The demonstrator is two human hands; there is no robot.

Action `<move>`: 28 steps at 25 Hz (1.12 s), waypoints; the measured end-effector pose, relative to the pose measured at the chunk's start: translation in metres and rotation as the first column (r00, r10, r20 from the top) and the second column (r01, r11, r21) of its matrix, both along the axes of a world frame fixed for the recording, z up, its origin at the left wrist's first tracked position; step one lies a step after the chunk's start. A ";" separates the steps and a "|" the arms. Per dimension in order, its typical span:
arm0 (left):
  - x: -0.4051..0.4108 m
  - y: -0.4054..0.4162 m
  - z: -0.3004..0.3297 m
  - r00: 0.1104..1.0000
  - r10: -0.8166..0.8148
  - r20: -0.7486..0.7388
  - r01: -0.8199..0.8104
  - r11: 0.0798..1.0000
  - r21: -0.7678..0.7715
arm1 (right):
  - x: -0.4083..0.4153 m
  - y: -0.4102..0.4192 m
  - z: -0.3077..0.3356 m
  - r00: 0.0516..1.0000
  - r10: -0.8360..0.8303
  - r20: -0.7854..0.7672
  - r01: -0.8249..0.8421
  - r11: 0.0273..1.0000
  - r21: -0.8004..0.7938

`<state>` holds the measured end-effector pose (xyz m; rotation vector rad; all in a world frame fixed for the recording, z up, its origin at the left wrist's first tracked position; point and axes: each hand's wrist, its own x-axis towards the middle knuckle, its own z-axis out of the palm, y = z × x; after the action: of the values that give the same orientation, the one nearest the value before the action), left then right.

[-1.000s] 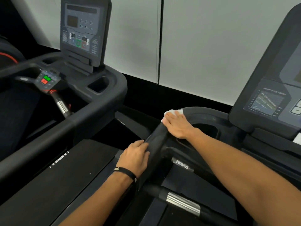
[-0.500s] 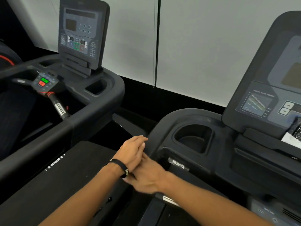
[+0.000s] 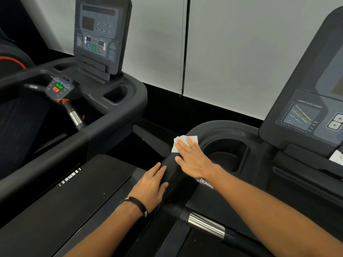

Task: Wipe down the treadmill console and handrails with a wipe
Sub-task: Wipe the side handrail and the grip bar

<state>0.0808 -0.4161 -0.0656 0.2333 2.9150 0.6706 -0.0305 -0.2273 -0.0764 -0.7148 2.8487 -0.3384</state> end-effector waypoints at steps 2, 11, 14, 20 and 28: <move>0.010 -0.008 -0.002 0.999 0.043 0.012 -0.043 0.999 -0.002 | 0.027 -0.011 -0.001 0.996 0.082 -0.038 -0.084 0.996 -0.041; 0.046 -0.033 -0.004 0.991 0.132 -0.012 -0.132 0.991 0.006 | 0.022 -0.015 -0.001 0.997 0.039 -0.060 -0.037 0.998 0.041; 0.065 -0.045 -0.002 0.986 0.166 -0.012 -0.166 0.986 0.011 | 0.056 -0.039 -0.009 0.998 0.033 -0.047 -0.033 0.999 0.009; 0.093 -0.055 0.000 0.969 0.246 -0.007 -0.246 0.969 0.023 | 0.143 -0.065 -0.014 0.976 0.200 -0.080 -0.208 0.972 -0.107; 0.074 -0.033 0.009 0.946 0.323 0.011 -0.322 0.945 -0.055 | 0.031 0.016 -0.016 0.990 -0.019 -0.136 0.025 0.999 0.045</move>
<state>0.1550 -0.4490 -0.0566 -0.2631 2.9742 0.6316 0.0005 -0.2113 -0.0921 -0.7244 2.9835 -0.2346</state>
